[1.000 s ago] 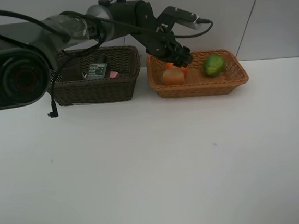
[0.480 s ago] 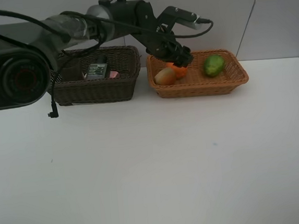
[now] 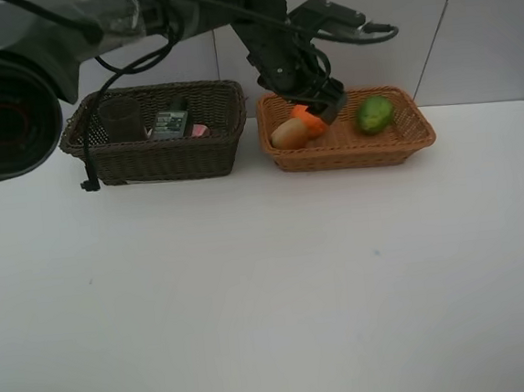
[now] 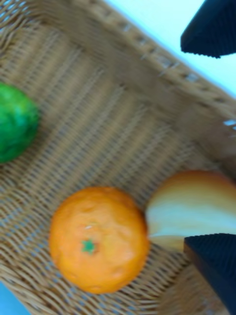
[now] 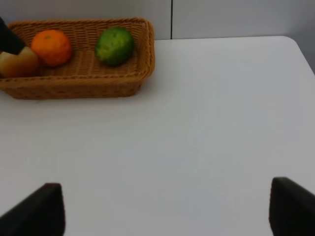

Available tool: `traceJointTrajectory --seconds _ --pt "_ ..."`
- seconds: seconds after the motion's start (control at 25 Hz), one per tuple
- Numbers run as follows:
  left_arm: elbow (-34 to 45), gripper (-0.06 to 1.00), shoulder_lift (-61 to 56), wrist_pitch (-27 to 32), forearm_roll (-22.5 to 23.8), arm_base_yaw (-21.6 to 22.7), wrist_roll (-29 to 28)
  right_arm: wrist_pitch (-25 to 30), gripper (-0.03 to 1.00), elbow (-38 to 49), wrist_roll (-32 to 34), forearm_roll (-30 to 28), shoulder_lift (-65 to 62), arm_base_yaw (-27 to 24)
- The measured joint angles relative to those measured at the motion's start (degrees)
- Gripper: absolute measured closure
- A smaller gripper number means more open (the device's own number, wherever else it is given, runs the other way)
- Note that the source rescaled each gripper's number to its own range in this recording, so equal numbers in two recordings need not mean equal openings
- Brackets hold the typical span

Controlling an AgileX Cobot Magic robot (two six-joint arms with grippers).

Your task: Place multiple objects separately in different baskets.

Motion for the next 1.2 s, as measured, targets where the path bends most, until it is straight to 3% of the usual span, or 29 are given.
traceJointTrajectory --seconds 0.44,0.68,1.0,1.2 --pt "-0.05 0.01 -17.05 20.02 5.86 -1.12 -1.62 0.0 0.18 0.0 0.0 0.0 0.0 0.0" --pt "1.04 0.01 -21.99 21.47 7.49 -1.23 -5.32 0.0 0.18 0.0 0.0 0.0 0.0 0.0" --pt "19.91 0.01 -34.02 21.36 7.85 -0.46 -6.64 0.0 0.18 0.0 0.0 0.0 0.0 0.0" --pt "35.62 0.01 -44.88 20.26 7.8 4.35 -9.33 0.0 0.18 0.0 0.0 0.0 0.0 0.0"
